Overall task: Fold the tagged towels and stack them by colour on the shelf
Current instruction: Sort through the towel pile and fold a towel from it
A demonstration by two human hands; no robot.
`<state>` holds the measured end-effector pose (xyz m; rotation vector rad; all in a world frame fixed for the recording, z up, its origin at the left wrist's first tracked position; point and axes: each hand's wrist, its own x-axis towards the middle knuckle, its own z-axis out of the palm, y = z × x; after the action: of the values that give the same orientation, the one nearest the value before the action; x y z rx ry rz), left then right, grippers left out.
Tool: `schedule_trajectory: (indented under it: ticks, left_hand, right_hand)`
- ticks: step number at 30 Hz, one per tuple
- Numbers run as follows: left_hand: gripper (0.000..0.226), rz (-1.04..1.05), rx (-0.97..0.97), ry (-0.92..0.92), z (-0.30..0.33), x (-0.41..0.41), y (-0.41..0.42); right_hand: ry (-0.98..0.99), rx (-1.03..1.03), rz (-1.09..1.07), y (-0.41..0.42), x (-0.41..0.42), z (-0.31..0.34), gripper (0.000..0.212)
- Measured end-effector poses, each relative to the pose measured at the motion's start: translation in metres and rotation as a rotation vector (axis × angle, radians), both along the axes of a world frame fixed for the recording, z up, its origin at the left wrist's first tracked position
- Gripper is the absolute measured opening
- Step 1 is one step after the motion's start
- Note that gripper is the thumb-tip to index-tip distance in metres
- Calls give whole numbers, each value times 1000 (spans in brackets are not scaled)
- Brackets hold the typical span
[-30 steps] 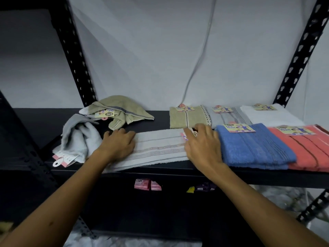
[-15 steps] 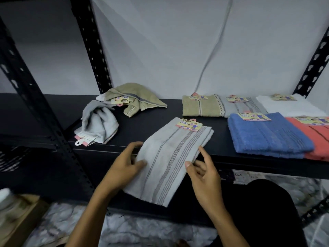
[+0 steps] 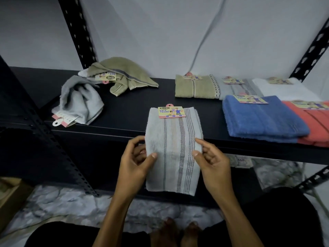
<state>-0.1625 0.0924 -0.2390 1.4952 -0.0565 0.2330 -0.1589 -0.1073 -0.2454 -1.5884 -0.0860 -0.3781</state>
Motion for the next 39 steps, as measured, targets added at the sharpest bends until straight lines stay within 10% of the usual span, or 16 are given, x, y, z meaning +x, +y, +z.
schedule_trajectory:
  ticks: [22, 33, 39]
  left_hand:
    - [23, -122, 267, 12, 18, 16, 25]
    - [22, -112, 127, -124, 144, 48, 29]
    - [42, -98, 394, -230, 199, 64, 25]
  right_hand:
    - [34, -51, 196, -22, 5, 8, 40]
    - [-50, -99, 295, -28, 45, 141, 46]
    - [-30, -297, 274, -36, 65, 193, 43]
